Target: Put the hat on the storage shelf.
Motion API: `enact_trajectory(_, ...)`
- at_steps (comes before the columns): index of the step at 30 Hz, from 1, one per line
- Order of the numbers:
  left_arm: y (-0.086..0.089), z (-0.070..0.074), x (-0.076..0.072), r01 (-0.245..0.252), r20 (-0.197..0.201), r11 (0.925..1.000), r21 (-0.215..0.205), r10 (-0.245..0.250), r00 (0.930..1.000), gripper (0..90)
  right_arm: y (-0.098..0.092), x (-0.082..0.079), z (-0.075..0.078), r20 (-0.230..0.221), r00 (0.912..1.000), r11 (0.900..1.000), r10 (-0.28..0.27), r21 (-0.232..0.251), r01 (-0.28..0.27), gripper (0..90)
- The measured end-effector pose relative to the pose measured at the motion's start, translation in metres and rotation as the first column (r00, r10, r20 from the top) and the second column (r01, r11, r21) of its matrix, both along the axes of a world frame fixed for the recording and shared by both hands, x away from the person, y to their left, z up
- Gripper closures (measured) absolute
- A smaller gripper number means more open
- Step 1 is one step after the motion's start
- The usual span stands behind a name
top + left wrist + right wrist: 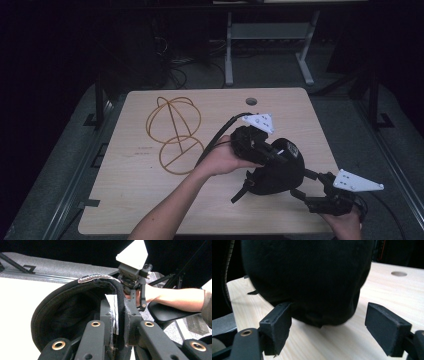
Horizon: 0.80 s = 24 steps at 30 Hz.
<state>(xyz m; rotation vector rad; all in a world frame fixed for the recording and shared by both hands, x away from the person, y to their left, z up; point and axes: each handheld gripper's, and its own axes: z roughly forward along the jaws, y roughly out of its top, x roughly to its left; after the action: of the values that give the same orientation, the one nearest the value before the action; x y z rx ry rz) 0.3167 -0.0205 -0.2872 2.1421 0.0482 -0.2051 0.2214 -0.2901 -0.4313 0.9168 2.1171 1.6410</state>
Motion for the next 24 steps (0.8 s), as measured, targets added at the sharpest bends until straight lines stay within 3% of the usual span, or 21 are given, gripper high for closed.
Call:
enact_trajectory(5, -0.005, 0.008, -0.005, 0.021, 0.027, 0.9998, -0.006, -0.021, 0.9994, 80.5, -0.001, 0.001, 0.008, 0.049, 0.9988, 1.000, 0.004, 0.009, -0.004, 42.1)
enact_trajectory(6, -0.005, 0.008, -0.005, 0.021, 0.027, 0.9998, -0.006, -0.021, 0.9994, 80.5, -0.001, 0.001, 0.008, 0.049, 0.9988, 1.000, 0.004, 0.009, -0.004, 42.1)
enact_trajectory(7, -0.005, 0.009, -0.004, 0.017, 0.029, 0.9998, -0.006, -0.017, 0.9994, 80.5, -0.002, 0.001, 0.010, 0.069, 0.9974, 1.000, 0.020, 0.001, -0.020, 54.2)
enact_trajectory(8, -0.005, 0.009, -0.004, 0.017, 0.029, 0.9998, -0.006, -0.017, 0.9994, 80.5, -0.002, 0.001, 0.010, 0.069, 0.9974, 1.000, 0.020, 0.001, -0.020, 54.2)
enact_trajectory(9, -0.004, 0.009, -0.003, 0.009, 0.029, 1.0000, -0.003, -0.009, 0.9995, 80.4, -0.002, 0.002, 0.012, 0.076, 0.9967, 1.000, 0.029, -0.003, -0.029, 61.7)
enact_trajectory(15, 0.005, 0.006, -0.001, -0.020, 0.030, 0.9998, -0.001, 0.020, 0.9994, 80.1, -0.005, 0.005, 0.020, 0.067, 0.9966, 0.999, 0.047, -0.003, -0.047, 72.2)
enact_trajectory(24, 0.021, 0.000, 0.000, -0.071, 0.026, 0.9975, 0.006, 0.071, 0.9971, 77.9, -0.002, 0.011, 0.028, 0.028, 0.9973, 0.998, 0.068, -0.006, -0.068, 75.7)
